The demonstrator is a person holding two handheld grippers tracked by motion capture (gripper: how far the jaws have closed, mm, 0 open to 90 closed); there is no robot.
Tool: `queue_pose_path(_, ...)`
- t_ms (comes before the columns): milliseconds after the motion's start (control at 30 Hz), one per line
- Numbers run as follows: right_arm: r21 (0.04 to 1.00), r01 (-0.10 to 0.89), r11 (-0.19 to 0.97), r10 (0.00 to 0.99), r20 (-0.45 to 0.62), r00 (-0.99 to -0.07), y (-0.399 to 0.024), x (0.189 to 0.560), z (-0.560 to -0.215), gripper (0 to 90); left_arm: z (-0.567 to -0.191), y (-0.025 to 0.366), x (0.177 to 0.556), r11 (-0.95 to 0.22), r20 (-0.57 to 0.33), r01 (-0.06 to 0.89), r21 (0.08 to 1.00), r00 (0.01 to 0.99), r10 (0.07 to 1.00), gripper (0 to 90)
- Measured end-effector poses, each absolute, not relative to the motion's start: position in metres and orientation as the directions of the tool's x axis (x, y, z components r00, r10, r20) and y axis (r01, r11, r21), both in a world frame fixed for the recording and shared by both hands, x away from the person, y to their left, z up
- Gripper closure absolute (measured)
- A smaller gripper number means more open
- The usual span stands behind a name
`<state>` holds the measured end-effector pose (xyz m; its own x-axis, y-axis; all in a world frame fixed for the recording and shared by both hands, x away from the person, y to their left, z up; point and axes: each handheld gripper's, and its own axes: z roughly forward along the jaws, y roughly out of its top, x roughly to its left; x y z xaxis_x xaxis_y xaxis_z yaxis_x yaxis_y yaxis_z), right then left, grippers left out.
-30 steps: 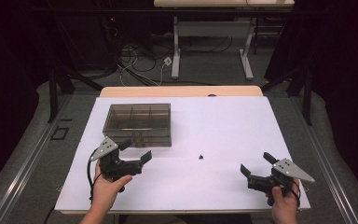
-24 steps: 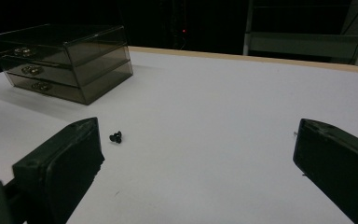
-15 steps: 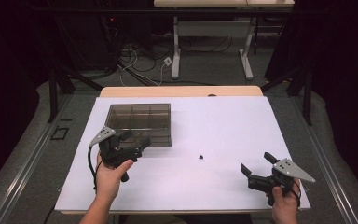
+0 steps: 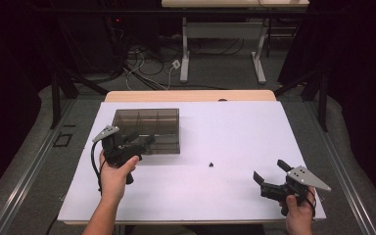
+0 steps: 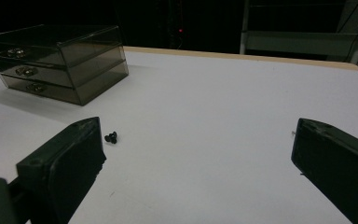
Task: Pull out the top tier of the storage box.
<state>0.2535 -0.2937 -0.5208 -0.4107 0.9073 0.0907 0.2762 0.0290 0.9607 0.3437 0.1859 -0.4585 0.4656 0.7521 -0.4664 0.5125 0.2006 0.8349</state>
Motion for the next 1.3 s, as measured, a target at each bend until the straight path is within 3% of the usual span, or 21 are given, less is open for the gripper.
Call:
queue_pose_path(433,0.949,0.311,0.049,0.901,0.092,-0.424,-0.294,0.254,-0.522,4.1,-0.466,0.187,0.355,0.232,-0.514,0.561,0.794,0.418,0.749,23.9)
queue_pose_path(667,0.957,0.288,0.043,0.901,0.088,-0.425,-0.293,0.256,-0.524,4.8,-0.479,0.188,0.359,0.228,-0.539,0.613,0.756,0.385,0.749,34.6)
queue_pose_path(867,0.956,0.289,0.050,0.897,0.085,-0.433,-0.292,0.255,-0.524,5.2,-0.487,0.189,0.358,0.312,-0.638,0.674,0.669,0.307,0.706,37.5)
queue_pose_path(1300,0.955,0.290,0.058,0.895,0.079,-0.440,-0.292,0.256,-0.525,5.8,-0.506,0.191,0.359,0.340,-0.667,0.708,0.618,0.245,0.704,44.7)
